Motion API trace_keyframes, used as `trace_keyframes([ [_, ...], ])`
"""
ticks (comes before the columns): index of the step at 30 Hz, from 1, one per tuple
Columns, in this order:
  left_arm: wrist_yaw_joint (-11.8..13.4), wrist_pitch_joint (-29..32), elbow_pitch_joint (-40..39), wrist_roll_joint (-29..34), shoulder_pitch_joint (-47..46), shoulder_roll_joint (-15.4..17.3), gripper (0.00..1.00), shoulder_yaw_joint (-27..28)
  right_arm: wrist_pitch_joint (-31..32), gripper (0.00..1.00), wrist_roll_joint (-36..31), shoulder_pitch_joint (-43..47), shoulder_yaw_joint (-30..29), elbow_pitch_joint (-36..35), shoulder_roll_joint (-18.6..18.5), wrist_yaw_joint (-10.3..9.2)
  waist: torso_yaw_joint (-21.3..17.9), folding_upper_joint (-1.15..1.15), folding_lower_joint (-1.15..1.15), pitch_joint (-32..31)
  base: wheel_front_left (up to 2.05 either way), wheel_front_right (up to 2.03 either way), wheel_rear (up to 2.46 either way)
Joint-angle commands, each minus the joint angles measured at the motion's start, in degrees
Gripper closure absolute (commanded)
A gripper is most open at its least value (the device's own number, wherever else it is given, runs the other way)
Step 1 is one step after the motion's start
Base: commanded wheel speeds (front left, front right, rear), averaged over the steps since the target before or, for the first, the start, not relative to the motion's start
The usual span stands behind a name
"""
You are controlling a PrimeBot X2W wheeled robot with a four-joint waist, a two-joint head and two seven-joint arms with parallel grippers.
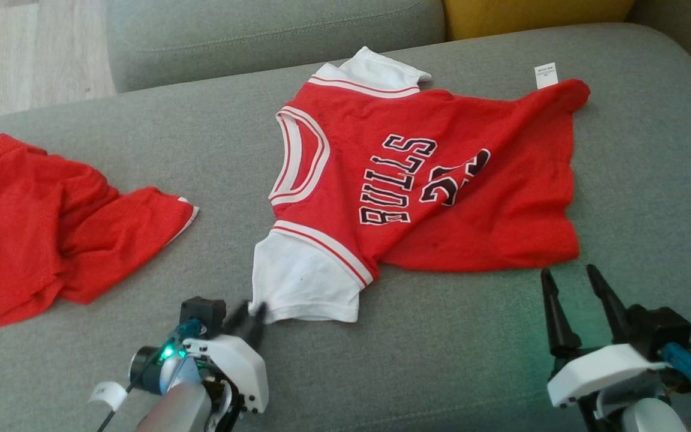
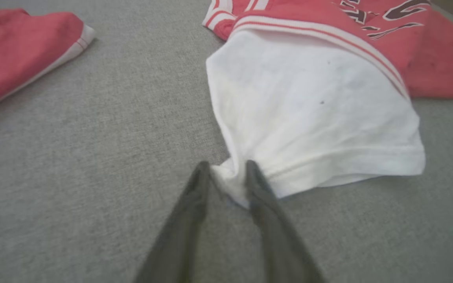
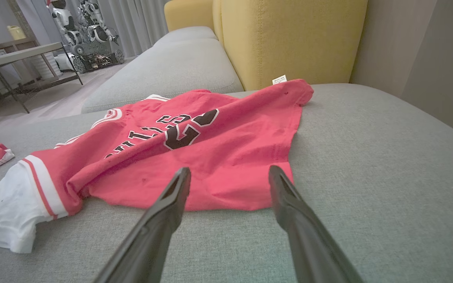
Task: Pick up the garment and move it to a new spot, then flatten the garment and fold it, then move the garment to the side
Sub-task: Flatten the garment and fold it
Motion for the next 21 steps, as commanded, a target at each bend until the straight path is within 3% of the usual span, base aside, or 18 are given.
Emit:
trace_keyframes([
  [1,-0.13,-0.24,-0.88,-0.44,-3.00,0.43,1.00,1.14,0.02,0.00,-0.66,-2.10,0.74,-1.62,-0.33,-0.05,0.09,0.00,0.00,0.00,0.00,0.00,0.00],
  [9,-0.20,-1.57,-5.22,-1.91,-3.14,0.27,1.00,3.25,0.97,0.00,-1.96,-4.25,-5.20,1.60,-0.08,-0.05,1.87,0.00,0.00,-0.32,0.00,0.00,0.00],
  [21,1.53,-1.72,-29.91,-0.21,2.26,-0.31,1.00,14.92,2.67,0.00,1.31,-12.14,-10.88,14.48,-0.02,-0.05,5.10,0.00,0.00,1.31,0.00,0.00,0.00],
])
